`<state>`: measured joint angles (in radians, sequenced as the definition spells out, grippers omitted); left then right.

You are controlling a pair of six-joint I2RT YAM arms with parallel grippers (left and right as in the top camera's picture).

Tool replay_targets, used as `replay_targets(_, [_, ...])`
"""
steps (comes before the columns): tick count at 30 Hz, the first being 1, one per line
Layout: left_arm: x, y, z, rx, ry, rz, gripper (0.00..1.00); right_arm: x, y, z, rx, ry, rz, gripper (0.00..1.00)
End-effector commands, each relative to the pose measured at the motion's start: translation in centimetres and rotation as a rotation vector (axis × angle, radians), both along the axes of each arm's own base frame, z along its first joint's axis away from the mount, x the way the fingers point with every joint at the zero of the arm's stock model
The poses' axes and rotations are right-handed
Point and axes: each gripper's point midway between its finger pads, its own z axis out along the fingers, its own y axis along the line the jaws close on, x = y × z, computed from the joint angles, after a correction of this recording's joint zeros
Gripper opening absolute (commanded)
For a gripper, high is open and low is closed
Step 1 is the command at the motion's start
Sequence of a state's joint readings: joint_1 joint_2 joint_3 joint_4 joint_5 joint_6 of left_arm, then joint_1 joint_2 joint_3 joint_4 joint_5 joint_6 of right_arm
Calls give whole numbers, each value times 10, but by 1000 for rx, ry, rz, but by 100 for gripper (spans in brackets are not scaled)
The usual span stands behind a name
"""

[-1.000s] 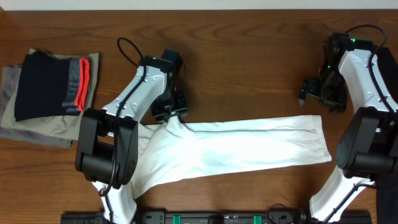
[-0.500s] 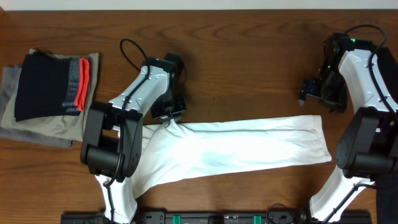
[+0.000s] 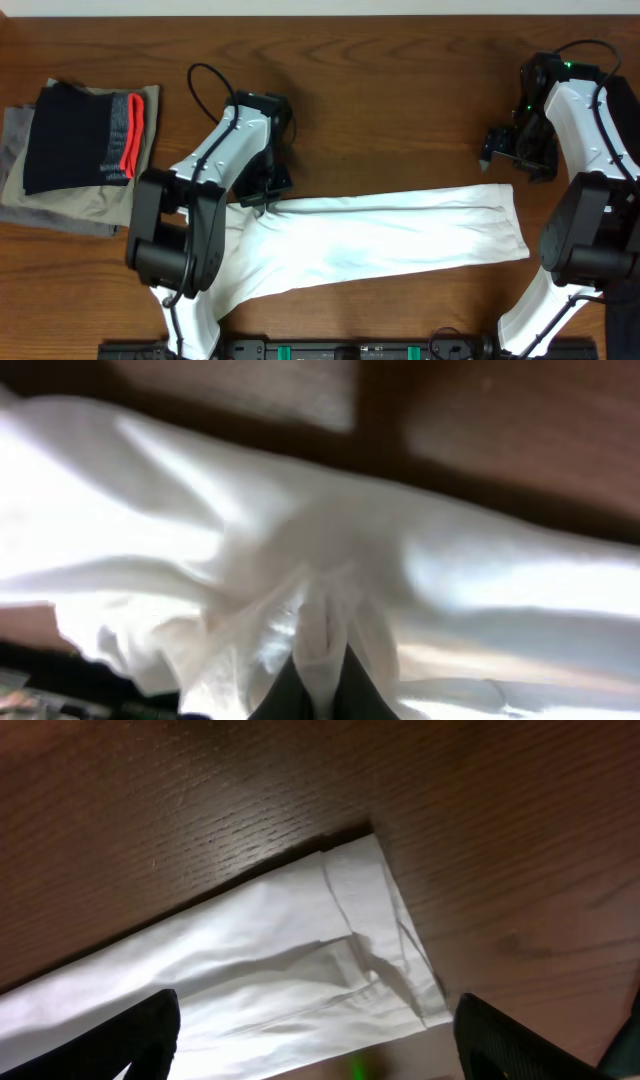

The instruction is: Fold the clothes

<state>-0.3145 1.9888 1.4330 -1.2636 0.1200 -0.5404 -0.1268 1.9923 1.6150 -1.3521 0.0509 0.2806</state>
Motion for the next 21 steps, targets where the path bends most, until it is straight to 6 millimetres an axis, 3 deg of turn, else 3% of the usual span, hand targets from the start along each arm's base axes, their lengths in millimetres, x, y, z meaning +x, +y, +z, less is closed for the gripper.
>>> replay_targets(1, [1,7,17,31,-32,10,6,2,-1,9,0,-28,5,86])
replay_targets(9, [-23,14,27,65,74,6,7,2,-1,9,0,-28,5,85])
replay_targets(14, [-45,20,38,92,171,-10,16,3,-1,8,0,-32,5,86])
replay_targets(21, [-68,14,40,117,249,-80,17,4,-1,8,0,-35,5,86])
